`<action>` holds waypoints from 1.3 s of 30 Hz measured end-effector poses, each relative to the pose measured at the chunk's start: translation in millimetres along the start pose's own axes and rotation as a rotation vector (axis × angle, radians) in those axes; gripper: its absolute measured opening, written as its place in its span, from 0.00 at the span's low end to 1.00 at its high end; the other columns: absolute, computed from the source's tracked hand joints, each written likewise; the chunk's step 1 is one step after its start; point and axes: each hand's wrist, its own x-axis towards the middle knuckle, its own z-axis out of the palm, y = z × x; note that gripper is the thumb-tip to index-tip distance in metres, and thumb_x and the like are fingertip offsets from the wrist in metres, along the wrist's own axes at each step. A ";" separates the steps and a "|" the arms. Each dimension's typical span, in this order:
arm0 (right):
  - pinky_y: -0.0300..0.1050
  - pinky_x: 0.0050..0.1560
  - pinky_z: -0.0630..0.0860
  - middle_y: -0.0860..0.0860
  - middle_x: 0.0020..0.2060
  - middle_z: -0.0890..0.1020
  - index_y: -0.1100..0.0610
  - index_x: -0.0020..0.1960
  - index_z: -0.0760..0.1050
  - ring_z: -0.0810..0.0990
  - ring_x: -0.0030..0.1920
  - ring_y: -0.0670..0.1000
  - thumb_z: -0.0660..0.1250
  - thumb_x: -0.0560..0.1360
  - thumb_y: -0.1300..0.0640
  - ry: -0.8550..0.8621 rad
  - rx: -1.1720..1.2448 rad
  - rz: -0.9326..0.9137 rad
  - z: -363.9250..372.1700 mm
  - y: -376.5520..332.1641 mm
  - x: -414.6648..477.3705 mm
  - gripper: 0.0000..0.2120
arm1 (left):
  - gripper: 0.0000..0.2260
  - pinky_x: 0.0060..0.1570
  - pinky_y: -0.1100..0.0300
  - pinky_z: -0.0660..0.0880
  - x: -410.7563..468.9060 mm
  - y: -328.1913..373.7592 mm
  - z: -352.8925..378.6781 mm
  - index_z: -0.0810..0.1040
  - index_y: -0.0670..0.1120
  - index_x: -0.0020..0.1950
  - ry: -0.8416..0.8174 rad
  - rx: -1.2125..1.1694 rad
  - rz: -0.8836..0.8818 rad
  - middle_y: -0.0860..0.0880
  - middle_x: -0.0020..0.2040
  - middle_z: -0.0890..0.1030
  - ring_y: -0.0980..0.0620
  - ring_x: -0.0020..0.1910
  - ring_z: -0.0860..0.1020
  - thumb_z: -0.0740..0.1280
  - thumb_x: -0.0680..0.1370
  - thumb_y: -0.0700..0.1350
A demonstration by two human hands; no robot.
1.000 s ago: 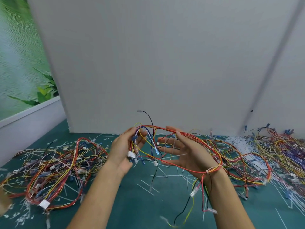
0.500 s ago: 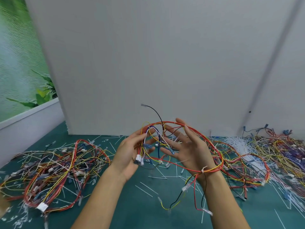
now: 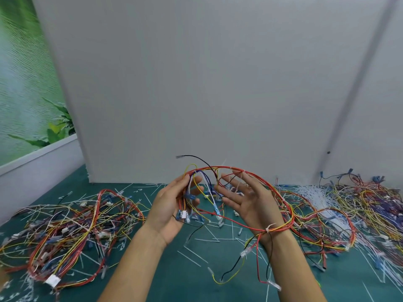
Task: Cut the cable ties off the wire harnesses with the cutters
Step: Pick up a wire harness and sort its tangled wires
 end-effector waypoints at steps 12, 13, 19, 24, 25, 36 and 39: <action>0.58 0.63 0.71 0.65 0.68 0.78 0.65 0.66 0.74 0.76 0.68 0.72 0.60 0.78 0.61 -0.177 0.178 -0.067 -3.2 -2.4 -4.7 0.19 | 0.17 0.31 0.57 0.78 -6.6 4.7 1.7 0.87 0.45 0.47 -0.060 0.191 -0.042 0.45 0.39 0.83 0.49 0.33 0.80 0.70 0.72 0.57; 0.59 0.62 0.71 0.65 0.67 0.79 0.64 0.64 0.75 0.76 0.67 0.73 0.60 0.77 0.62 -0.185 0.182 -0.071 -3.2 -2.1 -4.5 0.17 | 0.15 0.31 0.57 0.77 -6.6 4.6 1.7 0.86 0.45 0.46 -0.070 0.187 -0.029 0.45 0.38 0.82 0.49 0.31 0.79 0.71 0.72 0.56; 0.57 0.55 0.80 0.63 0.61 0.82 0.58 0.54 0.84 0.79 0.63 0.73 0.60 0.73 0.66 -0.137 0.133 -0.072 -5.1 -1.2 -1.4 0.17 | 0.12 0.28 0.59 0.75 -6.4 6.7 -3.6 0.83 0.42 0.45 -0.062 0.286 0.112 0.46 0.33 0.80 0.49 0.26 0.73 0.73 0.72 0.52; 0.58 0.53 0.84 0.63 0.63 0.82 0.56 0.57 0.84 0.81 0.62 0.71 0.64 0.75 0.65 -0.126 0.004 -0.111 -11.6 -3.9 -2.0 0.15 | 0.12 0.27 0.60 0.74 -4.4 6.1 -8.5 0.88 0.46 0.49 -0.015 0.428 0.298 0.44 0.44 0.86 0.51 0.27 0.74 0.75 0.69 0.50; 0.58 0.54 0.84 0.63 0.63 0.82 0.56 0.58 0.84 0.81 0.61 0.71 0.66 0.76 0.65 -0.126 -0.022 -0.123 -13.0 -4.7 -2.4 0.14 | 0.11 0.28 0.60 0.74 -3.6 5.7 -9.8 0.88 0.46 0.50 -0.013 0.465 0.327 0.44 0.44 0.86 0.51 0.27 0.74 0.75 0.70 0.49; 0.44 0.40 0.84 0.60 0.60 0.85 0.62 0.67 0.77 0.85 0.57 0.66 0.70 0.74 0.48 -0.028 -0.153 -0.107 -15.2 -10.9 -4.7 0.26 | 0.11 0.26 0.59 0.74 -3.1 8.3 -12.4 0.88 0.50 0.51 0.053 0.479 0.438 0.45 0.41 0.86 0.51 0.26 0.74 0.75 0.71 0.51; 0.42 0.38 0.83 0.60 0.56 0.86 0.61 0.64 0.78 0.87 0.53 0.62 0.71 0.76 0.48 -0.005 -0.176 -0.113 -13.8 -9.5 -3.8 0.23 | 0.12 0.25 0.60 0.73 -0.7 6.6 -13.0 0.88 0.50 0.49 0.079 0.484 0.442 0.46 0.37 0.84 0.51 0.25 0.74 0.75 0.69 0.54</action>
